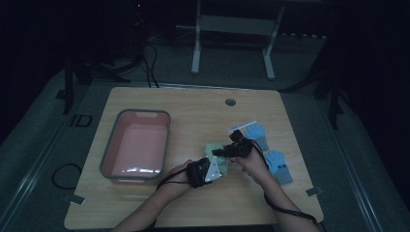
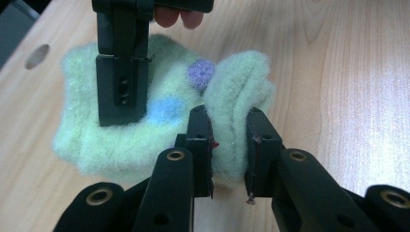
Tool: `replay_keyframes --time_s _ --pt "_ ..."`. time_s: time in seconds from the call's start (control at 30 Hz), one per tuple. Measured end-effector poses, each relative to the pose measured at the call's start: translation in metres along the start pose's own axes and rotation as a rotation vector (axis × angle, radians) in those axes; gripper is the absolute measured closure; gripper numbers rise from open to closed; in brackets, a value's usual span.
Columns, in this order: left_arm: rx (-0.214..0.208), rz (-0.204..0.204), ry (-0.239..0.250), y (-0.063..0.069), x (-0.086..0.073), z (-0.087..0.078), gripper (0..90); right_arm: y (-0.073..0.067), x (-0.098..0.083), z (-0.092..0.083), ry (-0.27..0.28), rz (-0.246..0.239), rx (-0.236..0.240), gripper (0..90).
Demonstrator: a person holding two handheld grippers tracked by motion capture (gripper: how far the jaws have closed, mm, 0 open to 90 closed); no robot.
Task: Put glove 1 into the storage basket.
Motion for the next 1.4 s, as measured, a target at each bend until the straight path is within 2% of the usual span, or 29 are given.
replay_keyframes --time_s 0.07,0.27,0.6,0.67,0.87,1.2,1.4 --pt "0.002 -0.005 0.001 -0.005 0.002 -0.006 76.2 -0.002 0.002 -0.002 0.007 -0.003 0.0 71.3" --pt "0.013 0.015 -0.009 -0.017 0.007 -0.024 76.2 -0.016 0.014 -0.011 0.034 -0.015 0.017 71.5" --pt "0.034 0.024 -0.017 -0.03 0.004 -0.051 76.2 -0.038 0.032 -0.015 0.056 -0.042 0.044 71.5" --pt "0.045 0.032 -0.025 -0.034 0.003 -0.06 76.2 -0.046 0.04 -0.016 0.057 -0.052 0.055 71.5" --pt "0.051 0.023 -0.029 -0.043 -0.001 -0.073 76.3 -0.06 0.052 -0.014 0.057 -0.071 0.065 71.5" --pt "0.078 0.01 -0.051 -0.049 -0.013 -0.094 76.3 -0.088 0.07 -0.006 0.039 -0.126 0.053 71.5" --pt "0.094 0.001 -0.068 -0.052 -0.024 -0.109 76.3 -0.105 0.081 0.003 0.03 -0.146 0.066 71.5"
Point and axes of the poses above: each handheld gripper's, and its own axes: z roughly forward along the jaws, x roughly out of its top, y roughly to its right, the point moved 4 cm from there along z, roughly forward along the jaws, and after that the axes turned 13 degrees about z, right-handed, at the moved point
